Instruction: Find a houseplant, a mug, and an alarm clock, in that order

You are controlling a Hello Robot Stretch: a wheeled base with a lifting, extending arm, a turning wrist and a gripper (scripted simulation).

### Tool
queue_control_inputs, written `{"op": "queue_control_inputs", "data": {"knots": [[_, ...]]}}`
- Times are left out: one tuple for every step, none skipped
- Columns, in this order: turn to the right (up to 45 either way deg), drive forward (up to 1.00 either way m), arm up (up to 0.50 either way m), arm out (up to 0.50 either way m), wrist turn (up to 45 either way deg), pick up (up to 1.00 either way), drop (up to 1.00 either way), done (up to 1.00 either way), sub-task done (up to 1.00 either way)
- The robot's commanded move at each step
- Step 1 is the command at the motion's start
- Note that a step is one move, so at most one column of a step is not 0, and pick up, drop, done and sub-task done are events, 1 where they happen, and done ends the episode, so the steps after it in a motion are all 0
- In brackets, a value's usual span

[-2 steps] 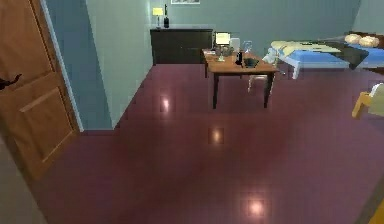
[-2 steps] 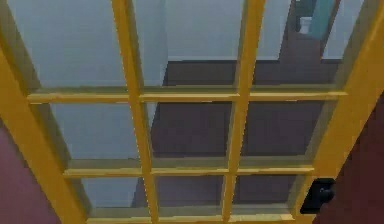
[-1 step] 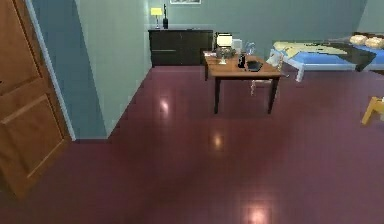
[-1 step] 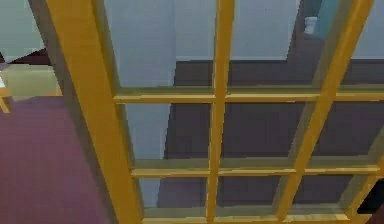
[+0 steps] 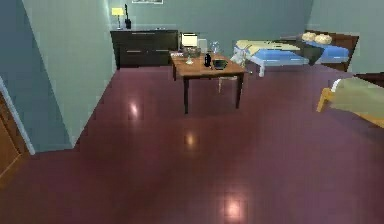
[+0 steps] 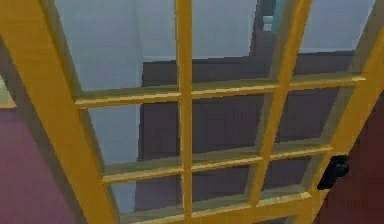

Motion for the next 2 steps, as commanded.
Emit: {"op": "queue_control_inputs", "data": {"knots": [[0.0,1.00,0.00,0.00,0.0,0.00,0.00,0.00,0.00],[0.0,1.00,0.00,0.00,0.0,0.00,0.00,0.00,0.00]]}}
